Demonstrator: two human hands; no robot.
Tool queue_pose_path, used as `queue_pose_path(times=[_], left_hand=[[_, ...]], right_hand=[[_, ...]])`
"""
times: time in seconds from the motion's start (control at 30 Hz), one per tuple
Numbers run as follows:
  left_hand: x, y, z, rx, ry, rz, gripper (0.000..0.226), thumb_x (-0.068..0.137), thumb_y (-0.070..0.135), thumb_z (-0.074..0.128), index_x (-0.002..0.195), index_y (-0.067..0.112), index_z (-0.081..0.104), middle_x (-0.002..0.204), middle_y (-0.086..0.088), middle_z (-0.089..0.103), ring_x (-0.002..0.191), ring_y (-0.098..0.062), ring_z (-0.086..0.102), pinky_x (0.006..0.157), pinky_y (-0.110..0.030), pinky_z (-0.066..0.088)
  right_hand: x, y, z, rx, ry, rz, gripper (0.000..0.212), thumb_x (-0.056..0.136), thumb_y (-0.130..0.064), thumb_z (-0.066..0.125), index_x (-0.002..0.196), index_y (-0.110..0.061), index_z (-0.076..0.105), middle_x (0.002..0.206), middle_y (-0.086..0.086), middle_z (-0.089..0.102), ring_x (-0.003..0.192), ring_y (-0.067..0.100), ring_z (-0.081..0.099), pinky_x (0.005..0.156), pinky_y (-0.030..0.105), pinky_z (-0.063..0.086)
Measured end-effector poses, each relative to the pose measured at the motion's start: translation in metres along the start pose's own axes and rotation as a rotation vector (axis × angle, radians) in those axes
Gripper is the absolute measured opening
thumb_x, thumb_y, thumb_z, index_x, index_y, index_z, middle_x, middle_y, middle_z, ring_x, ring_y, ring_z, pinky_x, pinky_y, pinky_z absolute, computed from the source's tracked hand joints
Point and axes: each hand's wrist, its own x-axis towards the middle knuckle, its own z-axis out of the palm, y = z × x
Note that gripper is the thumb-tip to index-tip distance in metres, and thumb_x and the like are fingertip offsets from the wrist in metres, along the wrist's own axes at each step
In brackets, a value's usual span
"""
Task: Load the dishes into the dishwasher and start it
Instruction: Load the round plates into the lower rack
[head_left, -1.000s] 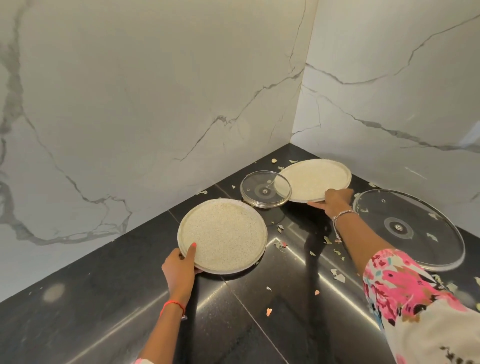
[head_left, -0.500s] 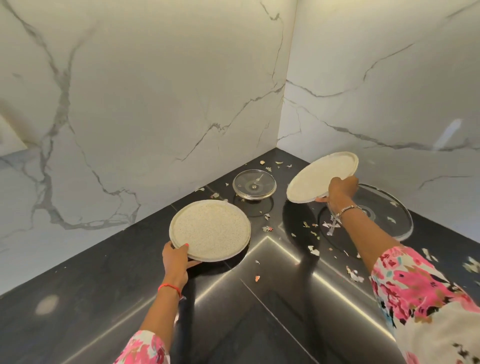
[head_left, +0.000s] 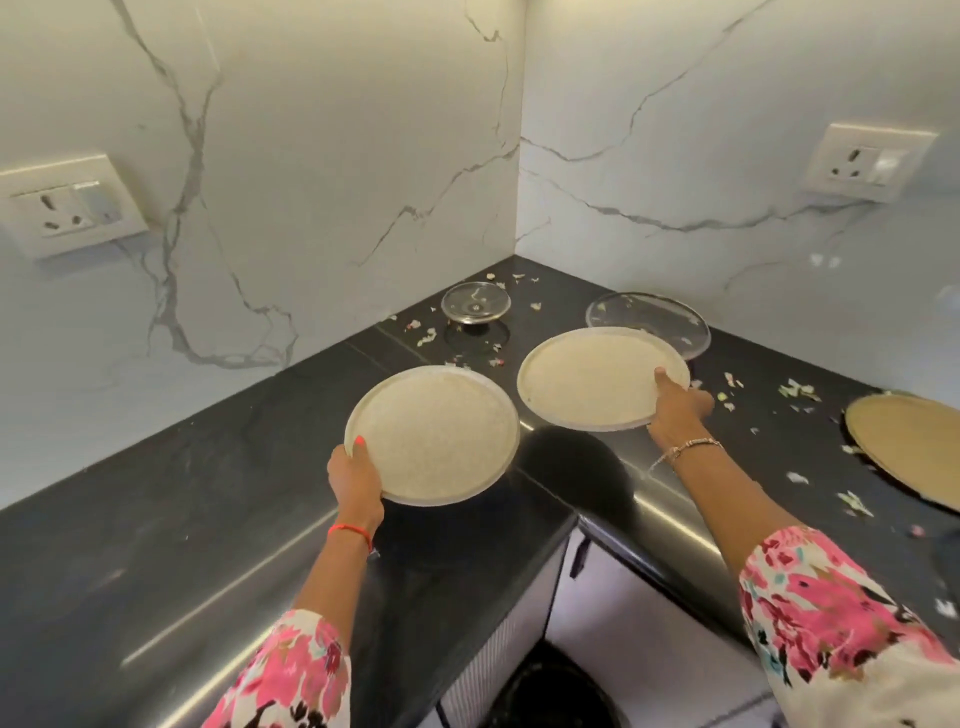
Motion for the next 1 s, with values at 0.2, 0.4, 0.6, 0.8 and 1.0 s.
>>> queue_pose_path(times=[0.2, 0.4, 0.6, 0.8, 1.0], left_hand=[[-0.062, -0.018, -0.042, -0.062, -0.106, -0.011, 0.019, 0.091, 0.022, 0.056, 0.099, 0.006, 0.050, 0.102, -0.011, 0.056, 0.093, -0.027, 0.054, 0.077, -0.042, 0.049], [-0.122, -0.046, -0.094, -0.091, -0.254, 0.001, 0.027, 0.083, 0.018, 0.067, 0.101, 0.001, 0.056, 0.096, -0.013, 0.060, 0.085, -0.028, 0.057, 0.066, -0.039, 0.049], [-0.200, -0.090, -0.152, -0.144, -0.426, -0.032, 0.024, 0.086, 0.013, 0.063, 0.106, 0.002, 0.058, 0.094, -0.009, 0.062, 0.081, -0.023, 0.059, 0.062, -0.033, 0.050], [-0.285, -0.151, -0.210, -0.014, -0.563, -0.134, 0.034, 0.088, 0.014, 0.060, 0.117, -0.003, 0.054, 0.103, -0.013, 0.059, 0.086, -0.026, 0.058, 0.061, -0.033, 0.052], [-0.359, -0.203, -0.250, 0.136, -0.671, -0.164, 0.038, 0.087, 0.016, 0.063, 0.117, -0.004, 0.053, 0.106, -0.015, 0.059, 0.093, -0.029, 0.057, 0.071, -0.041, 0.051]], right_hand=[[-0.056, 0.021, -0.099, 0.060, -0.022, 0.128, 0.061, 0.078, -0.009, 0.073, 0.128, 0.001, 0.039, 0.126, 0.014, 0.052, 0.097, 0.025, 0.054, 0.078, 0.039, 0.052], [-0.122, 0.042, -0.205, 0.131, 0.000, 0.115, 0.055, 0.076, -0.005, 0.073, 0.124, 0.006, 0.046, 0.122, 0.013, 0.056, 0.105, 0.030, 0.058, 0.078, 0.043, 0.051], [-0.202, 0.098, -0.335, 0.143, 0.109, 0.068, 0.028, 0.076, -0.007, 0.073, 0.095, 0.003, 0.056, 0.120, 0.011, 0.057, 0.098, 0.027, 0.057, 0.082, 0.043, 0.053], [-0.280, 0.153, -0.465, 0.149, 0.213, 0.132, 0.055, 0.077, -0.012, 0.074, 0.122, 0.007, 0.049, 0.122, 0.014, 0.056, 0.100, 0.028, 0.056, 0.084, 0.042, 0.050], [-0.357, 0.193, -0.567, 0.164, 0.292, 0.183, 0.044, 0.086, -0.007, 0.062, 0.125, 0.008, 0.048, 0.117, 0.015, 0.055, 0.089, 0.026, 0.057, 0.074, 0.042, 0.052]])
